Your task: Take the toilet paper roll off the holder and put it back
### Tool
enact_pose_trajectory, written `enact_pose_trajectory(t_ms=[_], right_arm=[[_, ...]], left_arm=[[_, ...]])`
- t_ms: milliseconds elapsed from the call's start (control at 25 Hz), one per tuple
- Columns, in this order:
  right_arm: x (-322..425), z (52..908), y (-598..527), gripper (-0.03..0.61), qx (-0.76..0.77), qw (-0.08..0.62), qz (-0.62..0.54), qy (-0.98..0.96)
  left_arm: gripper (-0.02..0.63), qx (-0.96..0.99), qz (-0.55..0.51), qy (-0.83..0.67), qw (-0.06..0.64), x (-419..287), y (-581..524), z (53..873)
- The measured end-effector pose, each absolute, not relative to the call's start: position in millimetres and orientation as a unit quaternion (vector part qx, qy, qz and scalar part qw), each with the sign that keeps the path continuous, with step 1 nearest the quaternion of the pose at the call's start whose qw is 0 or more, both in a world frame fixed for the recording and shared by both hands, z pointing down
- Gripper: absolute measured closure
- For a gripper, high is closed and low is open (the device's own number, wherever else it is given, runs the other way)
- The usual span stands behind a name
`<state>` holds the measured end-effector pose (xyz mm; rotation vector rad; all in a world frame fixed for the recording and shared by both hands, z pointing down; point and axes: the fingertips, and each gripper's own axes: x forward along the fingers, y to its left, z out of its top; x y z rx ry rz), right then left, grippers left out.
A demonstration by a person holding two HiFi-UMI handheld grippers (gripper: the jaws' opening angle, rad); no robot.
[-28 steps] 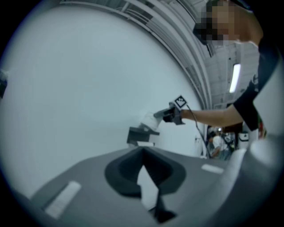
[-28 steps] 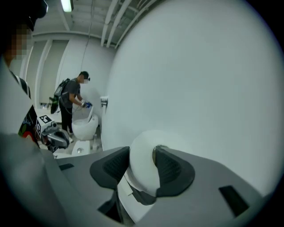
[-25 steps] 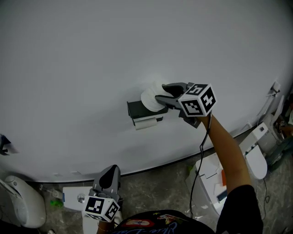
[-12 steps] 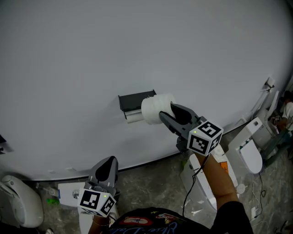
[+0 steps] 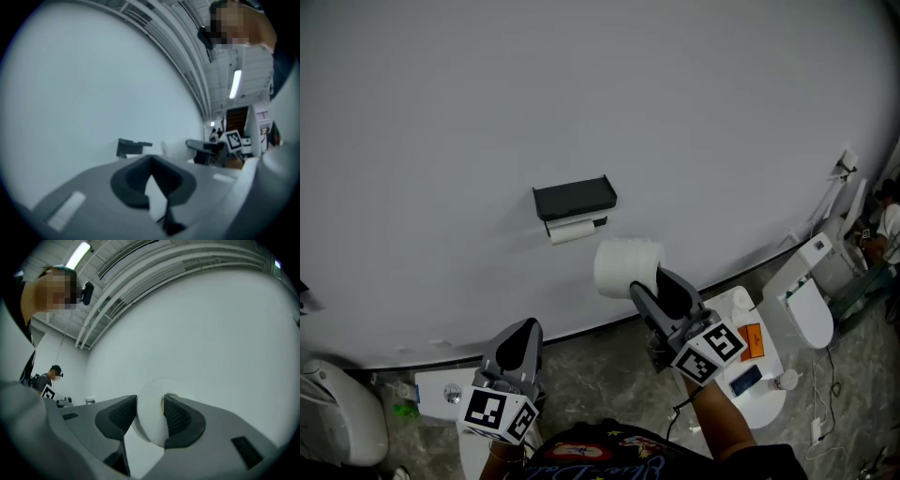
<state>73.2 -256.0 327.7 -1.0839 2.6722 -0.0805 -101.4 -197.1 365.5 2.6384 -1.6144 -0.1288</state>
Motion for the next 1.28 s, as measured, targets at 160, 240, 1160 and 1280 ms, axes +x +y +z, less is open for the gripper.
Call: enact_pose_trajectory(t_ms=[160,240,1160,1280], right_arm=[[70.1,346.0,-232.1,0.39,-0.38,0.145,-0.046,0.912],[69.9,352.4,-226.9,0.39,-0.381,0.151,-0.059,0.91],[68.9,366.4,-222.0,0.39,-0.386,0.146,-0.075,0.908],[69.0,363.4,-223.9,0.39,-0.388,0.145,-0.072,0.907]], left_arm=[[0.615,0.851,-0.034,-0.523,0.023,-99.3,-196.0,367.2],[0.615,0.853,-0.029,-0.521,0.017,-97.5,-196.4,366.1],[0.615,0.853,-0.031,-0.521,0.026,-106.9,-195.7,369.1],[0.615,0.853,-0.031,-0.52,0.026,-107.9,-192.8,368.9]])
